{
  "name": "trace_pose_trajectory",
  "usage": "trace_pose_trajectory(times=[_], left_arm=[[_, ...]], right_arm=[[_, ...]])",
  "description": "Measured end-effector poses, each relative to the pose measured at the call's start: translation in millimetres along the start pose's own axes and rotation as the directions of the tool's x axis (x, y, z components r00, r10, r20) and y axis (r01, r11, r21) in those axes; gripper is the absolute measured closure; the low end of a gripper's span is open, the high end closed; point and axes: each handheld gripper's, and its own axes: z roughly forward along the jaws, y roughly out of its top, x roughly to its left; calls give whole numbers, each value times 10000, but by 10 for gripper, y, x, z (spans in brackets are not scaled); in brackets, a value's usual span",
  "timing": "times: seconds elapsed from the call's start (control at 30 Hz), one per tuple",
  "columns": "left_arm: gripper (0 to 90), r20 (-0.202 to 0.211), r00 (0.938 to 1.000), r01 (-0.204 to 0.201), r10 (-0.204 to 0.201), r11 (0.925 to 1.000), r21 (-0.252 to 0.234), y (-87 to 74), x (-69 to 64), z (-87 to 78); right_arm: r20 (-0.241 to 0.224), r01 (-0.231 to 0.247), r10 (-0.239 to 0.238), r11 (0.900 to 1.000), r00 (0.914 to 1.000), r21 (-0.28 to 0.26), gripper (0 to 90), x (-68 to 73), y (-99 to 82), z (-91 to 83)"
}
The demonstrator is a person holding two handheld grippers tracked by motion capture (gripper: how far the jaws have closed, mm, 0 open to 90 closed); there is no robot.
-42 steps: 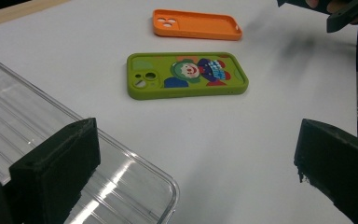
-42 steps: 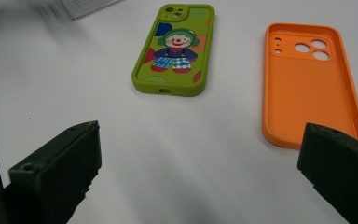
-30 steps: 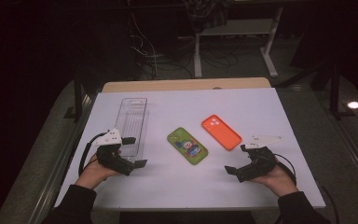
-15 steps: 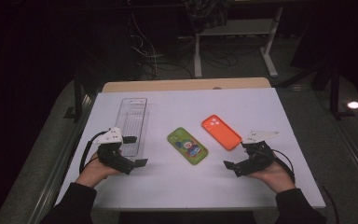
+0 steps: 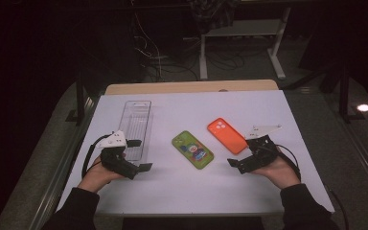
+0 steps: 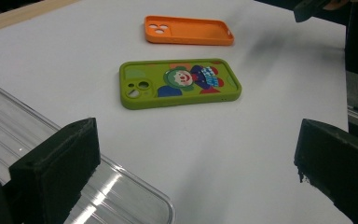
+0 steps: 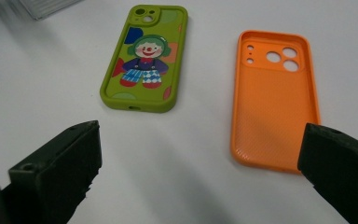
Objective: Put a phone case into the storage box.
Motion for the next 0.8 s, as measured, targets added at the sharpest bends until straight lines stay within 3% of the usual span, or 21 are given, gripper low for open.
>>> trace_pose_trajectory(times=[0.27,0.43,0.53,0.8], left_arm=[[0,122,9999,-14,15,10000,-85,3,-16,-8],[0,163,9998,-142,142,9999,3,7,-15,-24],[0,170,9996,-229,227,9997,66,5,-5,-28],[0,168,9997,-171,169,9998,98,0,-14,-10]], right_arm=[[38,-3,4,10000,10000,-72,0,-59,107,25],[17,-265,265,9996,9996,-88,0,-113,165,48],[91,-182,183,9998,9998,-118,0,-149,213,72],[248,-505,513,9982,9984,-333,0,-277,321,78]])
